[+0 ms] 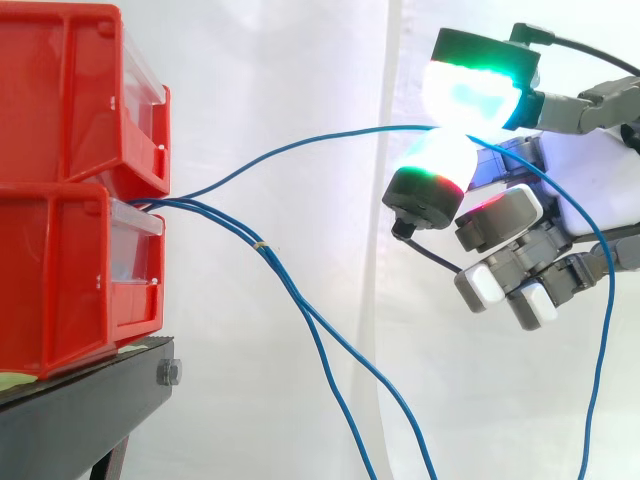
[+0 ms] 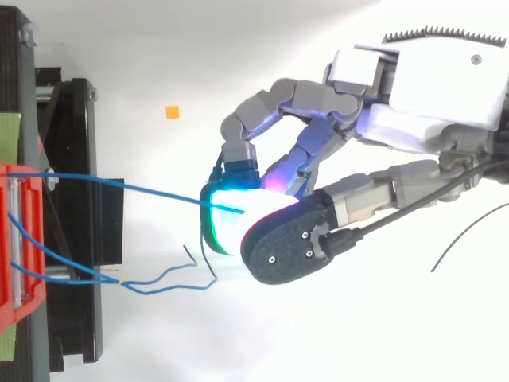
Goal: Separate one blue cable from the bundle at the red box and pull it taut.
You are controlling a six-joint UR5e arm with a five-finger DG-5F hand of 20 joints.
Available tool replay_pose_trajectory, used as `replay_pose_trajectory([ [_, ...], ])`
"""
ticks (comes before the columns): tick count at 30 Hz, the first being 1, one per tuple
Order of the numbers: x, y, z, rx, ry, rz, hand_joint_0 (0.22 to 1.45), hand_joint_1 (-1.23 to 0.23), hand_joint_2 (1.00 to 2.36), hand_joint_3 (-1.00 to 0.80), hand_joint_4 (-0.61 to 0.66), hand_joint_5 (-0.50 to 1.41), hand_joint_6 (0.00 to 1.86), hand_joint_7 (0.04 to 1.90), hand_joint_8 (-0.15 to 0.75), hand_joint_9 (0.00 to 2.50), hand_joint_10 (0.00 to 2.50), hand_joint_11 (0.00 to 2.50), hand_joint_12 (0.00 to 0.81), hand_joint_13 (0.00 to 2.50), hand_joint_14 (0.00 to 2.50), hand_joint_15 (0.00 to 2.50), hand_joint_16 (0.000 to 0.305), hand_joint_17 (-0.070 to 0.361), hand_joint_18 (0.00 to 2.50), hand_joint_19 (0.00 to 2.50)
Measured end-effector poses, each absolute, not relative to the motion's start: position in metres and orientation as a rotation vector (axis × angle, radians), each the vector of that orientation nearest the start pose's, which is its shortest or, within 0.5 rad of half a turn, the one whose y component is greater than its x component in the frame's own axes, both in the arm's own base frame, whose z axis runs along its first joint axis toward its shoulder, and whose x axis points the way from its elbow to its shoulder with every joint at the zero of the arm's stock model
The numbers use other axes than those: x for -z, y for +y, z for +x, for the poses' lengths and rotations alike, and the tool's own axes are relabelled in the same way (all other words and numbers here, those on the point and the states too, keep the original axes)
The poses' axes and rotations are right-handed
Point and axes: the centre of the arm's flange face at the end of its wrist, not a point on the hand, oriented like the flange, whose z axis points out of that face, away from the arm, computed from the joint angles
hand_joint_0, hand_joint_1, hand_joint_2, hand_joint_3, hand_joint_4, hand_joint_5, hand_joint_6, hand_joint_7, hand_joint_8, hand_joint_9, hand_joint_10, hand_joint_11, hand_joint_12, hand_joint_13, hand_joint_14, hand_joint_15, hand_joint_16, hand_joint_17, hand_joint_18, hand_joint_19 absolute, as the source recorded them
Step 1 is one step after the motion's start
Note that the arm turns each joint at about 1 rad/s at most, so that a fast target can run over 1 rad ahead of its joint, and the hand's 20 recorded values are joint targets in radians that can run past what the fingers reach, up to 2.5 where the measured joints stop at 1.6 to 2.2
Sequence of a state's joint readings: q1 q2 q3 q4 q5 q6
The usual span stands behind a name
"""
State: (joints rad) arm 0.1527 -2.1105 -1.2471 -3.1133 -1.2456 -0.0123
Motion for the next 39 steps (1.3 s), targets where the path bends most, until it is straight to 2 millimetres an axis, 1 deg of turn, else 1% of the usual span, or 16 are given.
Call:
replay_pose_trajectory([
  [39,-0.3275,-0.0604,0.6930,-0.949,1.237,1.374,0.77,-0.72,1.00,-0.50,0.02,-0.21,0.90,1.13,0.305,1.03,0.02,1.28,0.394,0.84,0.02,0.62,0.047,0.106,0.83,0.69],
])
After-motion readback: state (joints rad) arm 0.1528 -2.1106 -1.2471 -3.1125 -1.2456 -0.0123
